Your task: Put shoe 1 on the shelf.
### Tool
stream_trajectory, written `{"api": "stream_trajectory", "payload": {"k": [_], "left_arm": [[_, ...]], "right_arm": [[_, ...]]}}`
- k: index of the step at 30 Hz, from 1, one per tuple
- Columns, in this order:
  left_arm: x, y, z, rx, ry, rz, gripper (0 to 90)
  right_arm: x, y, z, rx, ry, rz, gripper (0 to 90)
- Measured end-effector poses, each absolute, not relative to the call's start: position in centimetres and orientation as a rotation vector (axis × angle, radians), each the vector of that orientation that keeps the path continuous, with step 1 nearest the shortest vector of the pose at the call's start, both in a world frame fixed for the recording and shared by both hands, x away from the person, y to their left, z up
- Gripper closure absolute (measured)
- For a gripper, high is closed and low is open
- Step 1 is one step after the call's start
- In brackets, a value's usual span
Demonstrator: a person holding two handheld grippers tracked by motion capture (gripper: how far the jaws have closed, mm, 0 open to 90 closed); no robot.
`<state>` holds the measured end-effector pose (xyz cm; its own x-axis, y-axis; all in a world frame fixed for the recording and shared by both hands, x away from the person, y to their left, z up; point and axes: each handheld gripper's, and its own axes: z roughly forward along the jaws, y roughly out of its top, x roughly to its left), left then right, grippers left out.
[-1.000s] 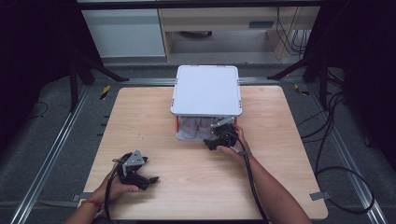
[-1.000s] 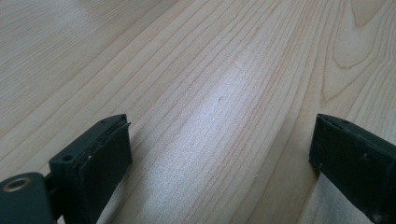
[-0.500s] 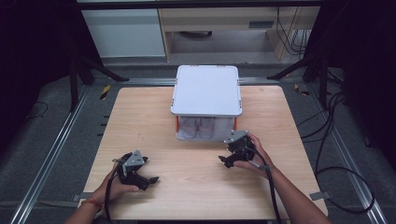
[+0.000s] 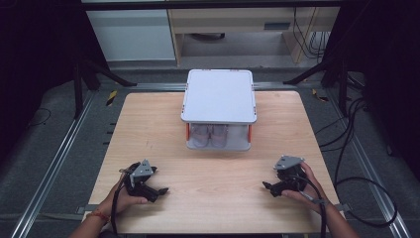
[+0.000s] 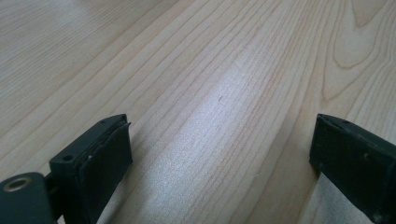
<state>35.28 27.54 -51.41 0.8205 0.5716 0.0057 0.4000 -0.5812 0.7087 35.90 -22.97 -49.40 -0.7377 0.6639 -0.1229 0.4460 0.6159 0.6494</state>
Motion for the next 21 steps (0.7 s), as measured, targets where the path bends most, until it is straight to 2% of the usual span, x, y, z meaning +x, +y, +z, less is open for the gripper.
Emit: {"api": "stream_trajectory", "payload": {"k": [9, 21], "left_arm": [[35.2, 27.5, -51.4, 2.261, 0.716, 0.304, 4.4], [35.6, 27.5, -51.4, 2.256, 0.709, 0.294, 6.1]], "right_arm": [[34.4, -26.8, -50.5, 1.038, 2.424, 0.925, 8.6], [34.3, -28.0, -49.5, 1.098, 2.357, 0.987, 8.5]]}}
